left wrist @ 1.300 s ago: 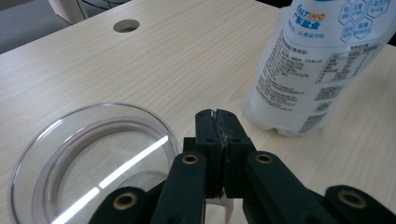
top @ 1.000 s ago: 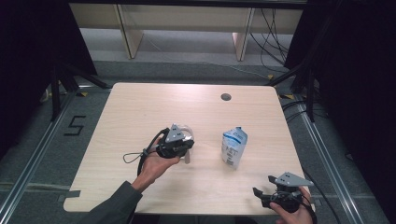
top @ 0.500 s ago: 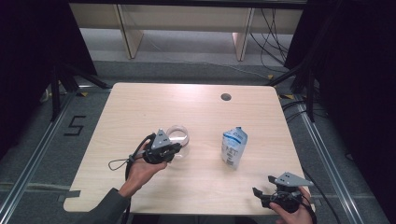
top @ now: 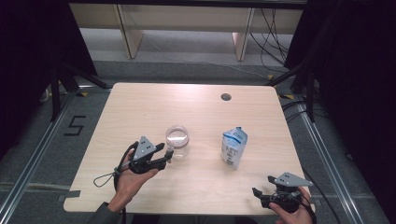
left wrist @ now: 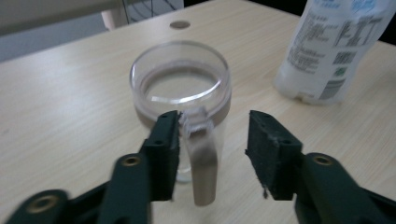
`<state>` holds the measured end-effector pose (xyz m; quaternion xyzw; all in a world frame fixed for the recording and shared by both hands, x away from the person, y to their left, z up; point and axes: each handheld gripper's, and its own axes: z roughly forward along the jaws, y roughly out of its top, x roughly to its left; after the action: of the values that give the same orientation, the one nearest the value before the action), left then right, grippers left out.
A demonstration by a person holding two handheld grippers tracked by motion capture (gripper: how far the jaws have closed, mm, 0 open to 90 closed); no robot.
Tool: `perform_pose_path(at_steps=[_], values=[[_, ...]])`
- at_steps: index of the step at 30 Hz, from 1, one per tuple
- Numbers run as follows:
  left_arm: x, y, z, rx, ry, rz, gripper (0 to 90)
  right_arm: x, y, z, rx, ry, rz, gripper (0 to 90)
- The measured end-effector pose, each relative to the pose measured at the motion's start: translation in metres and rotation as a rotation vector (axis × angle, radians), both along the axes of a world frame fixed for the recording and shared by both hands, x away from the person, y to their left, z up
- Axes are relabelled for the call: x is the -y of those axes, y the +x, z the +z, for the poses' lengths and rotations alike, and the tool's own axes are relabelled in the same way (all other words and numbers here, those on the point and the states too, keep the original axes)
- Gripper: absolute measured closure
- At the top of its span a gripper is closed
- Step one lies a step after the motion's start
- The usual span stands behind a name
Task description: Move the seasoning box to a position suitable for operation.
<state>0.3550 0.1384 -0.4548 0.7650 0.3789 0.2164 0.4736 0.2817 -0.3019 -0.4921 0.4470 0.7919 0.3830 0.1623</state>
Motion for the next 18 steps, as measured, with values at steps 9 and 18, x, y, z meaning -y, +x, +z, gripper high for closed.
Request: perform_pose_path(at_steps=[9,18], values=[[0.011,0.012,-0.017,-0.028,0.059,0.061,37.2,0.0,0.001,-0.001,0.005,-0.004,0.013,22.6],[0.018,0.018,-0.023,-0.02,0.092,0.054,48.6,-0.001,0.0,-0.001,0.008,-0.002,0.009,22.6]])
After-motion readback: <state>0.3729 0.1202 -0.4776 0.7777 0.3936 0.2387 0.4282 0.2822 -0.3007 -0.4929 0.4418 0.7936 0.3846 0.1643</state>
